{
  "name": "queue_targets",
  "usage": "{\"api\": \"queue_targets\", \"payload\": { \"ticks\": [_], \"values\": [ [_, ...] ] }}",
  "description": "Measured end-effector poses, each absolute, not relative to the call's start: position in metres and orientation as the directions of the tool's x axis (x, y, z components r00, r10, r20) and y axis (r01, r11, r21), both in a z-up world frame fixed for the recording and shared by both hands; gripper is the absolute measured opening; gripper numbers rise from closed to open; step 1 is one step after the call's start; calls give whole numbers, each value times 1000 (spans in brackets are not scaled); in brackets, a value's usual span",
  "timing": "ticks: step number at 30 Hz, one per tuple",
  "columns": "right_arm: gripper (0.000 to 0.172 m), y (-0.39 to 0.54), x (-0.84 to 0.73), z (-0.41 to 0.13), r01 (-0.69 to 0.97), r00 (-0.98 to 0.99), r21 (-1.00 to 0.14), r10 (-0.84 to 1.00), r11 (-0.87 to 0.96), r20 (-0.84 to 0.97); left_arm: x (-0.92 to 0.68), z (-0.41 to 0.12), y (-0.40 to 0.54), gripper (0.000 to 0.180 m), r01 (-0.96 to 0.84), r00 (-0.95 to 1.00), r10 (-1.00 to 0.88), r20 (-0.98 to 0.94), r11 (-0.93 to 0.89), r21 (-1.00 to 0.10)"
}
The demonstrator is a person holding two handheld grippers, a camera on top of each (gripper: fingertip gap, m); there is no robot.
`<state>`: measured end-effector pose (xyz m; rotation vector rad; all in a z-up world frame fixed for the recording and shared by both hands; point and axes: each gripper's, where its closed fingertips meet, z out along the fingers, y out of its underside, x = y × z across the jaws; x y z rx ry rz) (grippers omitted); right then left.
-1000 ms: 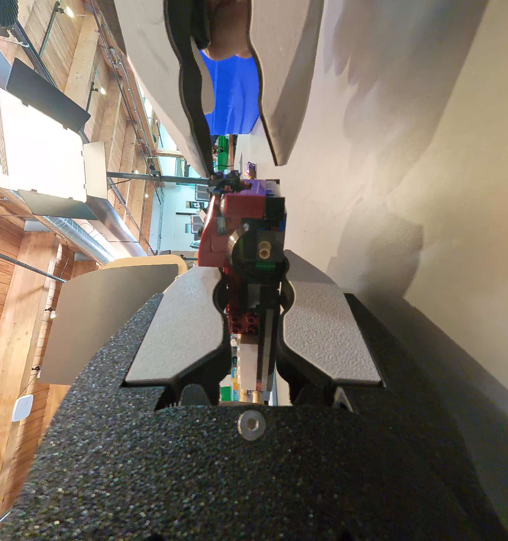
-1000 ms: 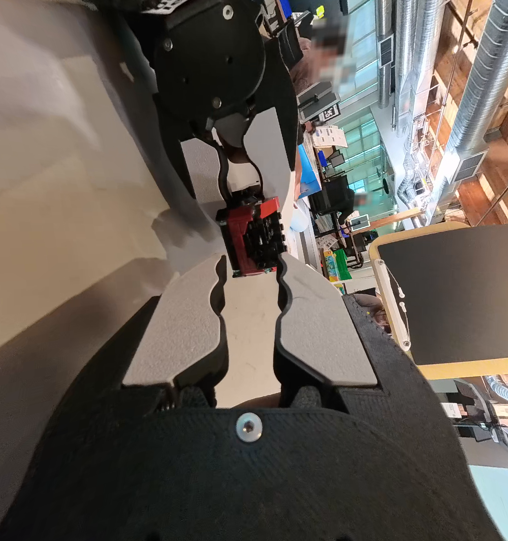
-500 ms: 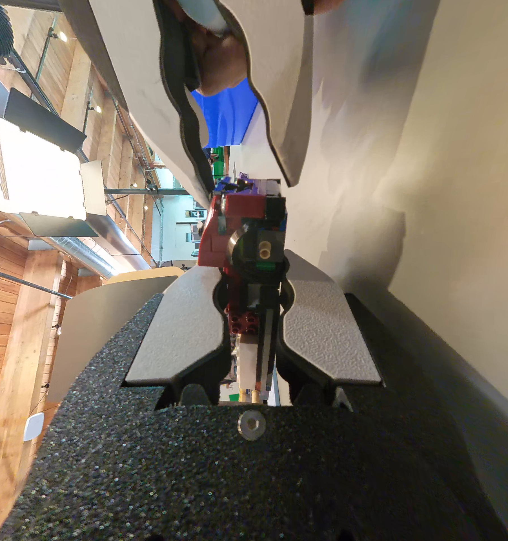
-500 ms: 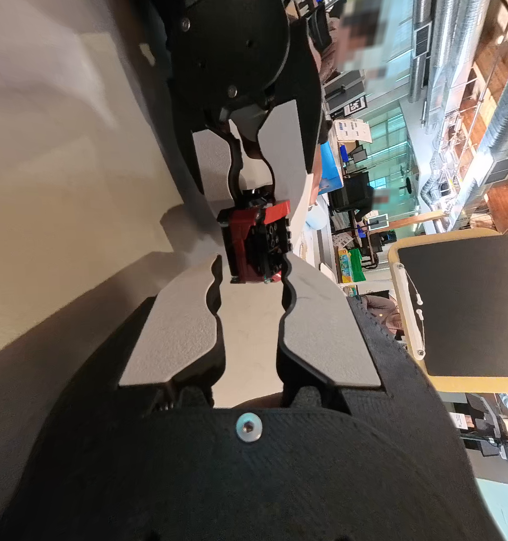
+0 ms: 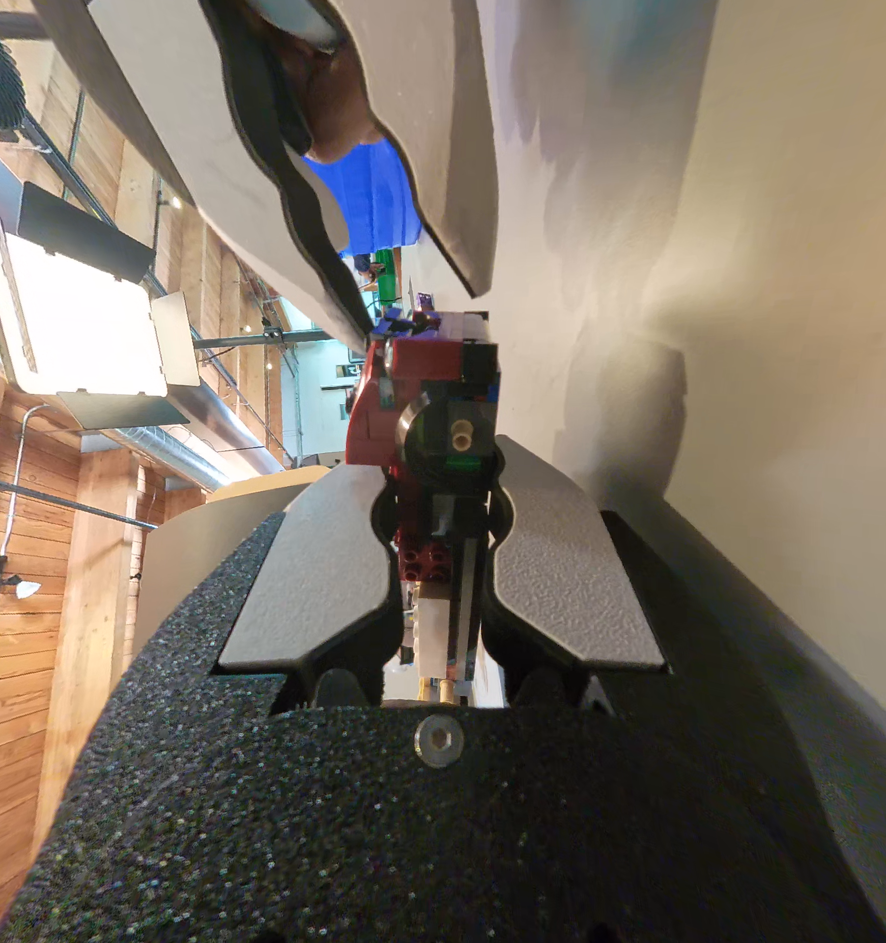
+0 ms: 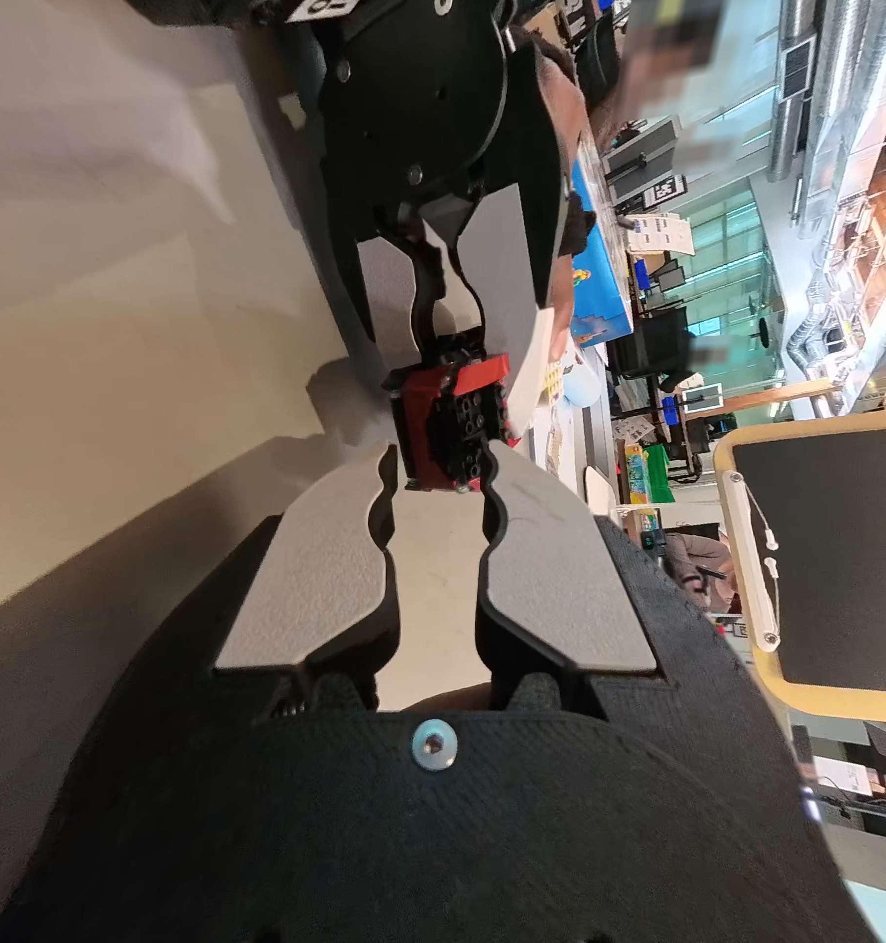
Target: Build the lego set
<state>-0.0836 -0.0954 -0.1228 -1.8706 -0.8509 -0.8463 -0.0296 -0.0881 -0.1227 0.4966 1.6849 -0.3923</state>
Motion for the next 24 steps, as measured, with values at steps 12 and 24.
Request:
{"api": "queue_targets", "payload": {
  "ticks": [12,24],
  "values": [
    [32,-97,-83,-126,819,534,-430,229,-381,814,-30,-123,-91,32,525,-110,134,-985,849,57],
    [31,-92,-96,-125,837,517,-426,241,-344,821,-32,-123,-90,32,526,-87,159,-983,845,91]
  ]
}}
